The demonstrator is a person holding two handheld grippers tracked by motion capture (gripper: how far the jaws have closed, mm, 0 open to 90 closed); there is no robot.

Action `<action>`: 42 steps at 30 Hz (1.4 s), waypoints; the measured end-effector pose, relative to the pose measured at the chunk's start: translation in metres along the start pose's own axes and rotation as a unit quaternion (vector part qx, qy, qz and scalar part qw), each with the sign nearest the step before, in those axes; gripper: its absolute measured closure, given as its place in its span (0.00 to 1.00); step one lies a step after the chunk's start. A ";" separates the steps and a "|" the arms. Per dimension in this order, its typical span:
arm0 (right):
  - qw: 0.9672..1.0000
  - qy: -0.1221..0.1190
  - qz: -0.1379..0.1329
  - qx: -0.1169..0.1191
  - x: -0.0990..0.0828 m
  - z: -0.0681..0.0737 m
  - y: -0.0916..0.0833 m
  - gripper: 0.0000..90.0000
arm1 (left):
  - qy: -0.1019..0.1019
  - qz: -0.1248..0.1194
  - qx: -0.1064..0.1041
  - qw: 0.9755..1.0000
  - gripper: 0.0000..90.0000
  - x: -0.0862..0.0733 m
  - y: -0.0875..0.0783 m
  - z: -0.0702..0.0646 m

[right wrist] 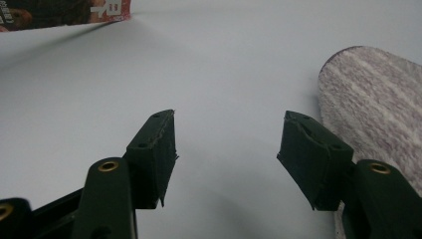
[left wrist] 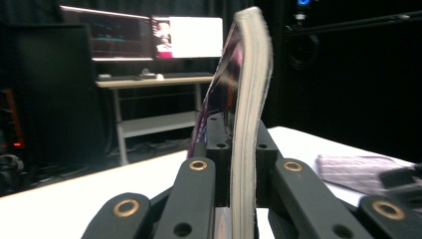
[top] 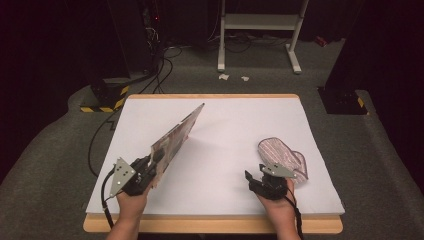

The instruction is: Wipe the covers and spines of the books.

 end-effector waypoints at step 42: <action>1.000 0.007 0.007 0.003 -0.004 -0.002 0.001 0.43 | -0.064 0.147 -0.179 0.971 0.63 -0.050 0.037 -0.086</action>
Point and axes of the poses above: each handheld gripper's, and its own axes: y roughly forward along the jaws, x roughly out of its top, z roughly to its left, the point moved 4 cm from there along y, roughly forward along the jaws, and after that the axes turned 10 degrees about -y, right-handed, at the moved point
